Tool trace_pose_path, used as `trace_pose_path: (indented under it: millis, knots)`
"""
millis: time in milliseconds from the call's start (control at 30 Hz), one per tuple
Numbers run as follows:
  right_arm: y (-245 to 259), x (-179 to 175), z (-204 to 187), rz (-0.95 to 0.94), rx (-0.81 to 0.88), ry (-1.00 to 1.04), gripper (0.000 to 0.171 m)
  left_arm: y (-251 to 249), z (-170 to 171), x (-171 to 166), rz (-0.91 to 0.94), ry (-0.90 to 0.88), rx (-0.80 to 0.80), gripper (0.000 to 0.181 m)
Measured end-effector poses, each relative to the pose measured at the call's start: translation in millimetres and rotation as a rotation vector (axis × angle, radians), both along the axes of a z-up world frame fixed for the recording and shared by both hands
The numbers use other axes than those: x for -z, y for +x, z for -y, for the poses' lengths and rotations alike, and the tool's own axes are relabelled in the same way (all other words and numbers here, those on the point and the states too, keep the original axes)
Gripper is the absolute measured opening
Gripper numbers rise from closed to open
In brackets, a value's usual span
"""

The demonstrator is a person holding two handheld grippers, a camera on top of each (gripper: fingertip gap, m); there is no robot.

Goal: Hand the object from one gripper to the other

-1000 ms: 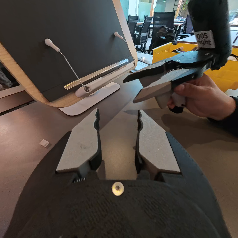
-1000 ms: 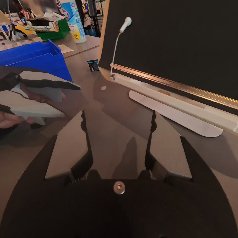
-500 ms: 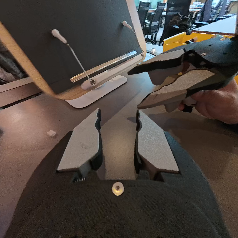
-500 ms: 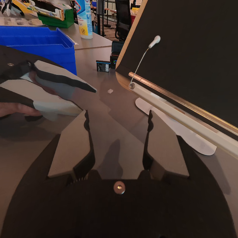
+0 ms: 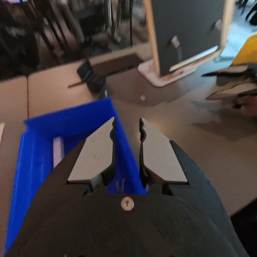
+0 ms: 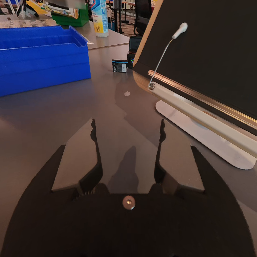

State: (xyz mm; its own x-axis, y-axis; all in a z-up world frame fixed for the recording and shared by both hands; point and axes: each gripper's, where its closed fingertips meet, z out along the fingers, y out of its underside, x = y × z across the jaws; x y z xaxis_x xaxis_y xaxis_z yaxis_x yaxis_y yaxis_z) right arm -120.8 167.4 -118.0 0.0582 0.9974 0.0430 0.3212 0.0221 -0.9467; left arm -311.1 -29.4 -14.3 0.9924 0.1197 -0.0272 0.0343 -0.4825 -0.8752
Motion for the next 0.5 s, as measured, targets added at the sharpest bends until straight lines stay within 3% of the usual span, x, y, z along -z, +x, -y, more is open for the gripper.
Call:
trace_pose_path:
  millis: [67, 200, 367, 500]
  knots:
    - [-1, 4, 3, 0.019, -0.01, 0.003, 0.09, -21, 27, 34, 0.108, -0.186, 0.034, 0.037]
    - [-1, 7, 7, 0.025, -0.022, -0.003, 0.089, -7, 77, 85, 0.24, -0.431, 0.315, 0.04]
    - [0, 8, 3, 0.025, -0.009, -0.02, 0.088, 0, 128, 143, 0.29, -0.836, 0.365, 0.056]
    - [1, 9, 0, 0.024, 0.0, -0.043, 0.088, 10, 136, 165, 0.382, -0.989, 0.348, 0.075]
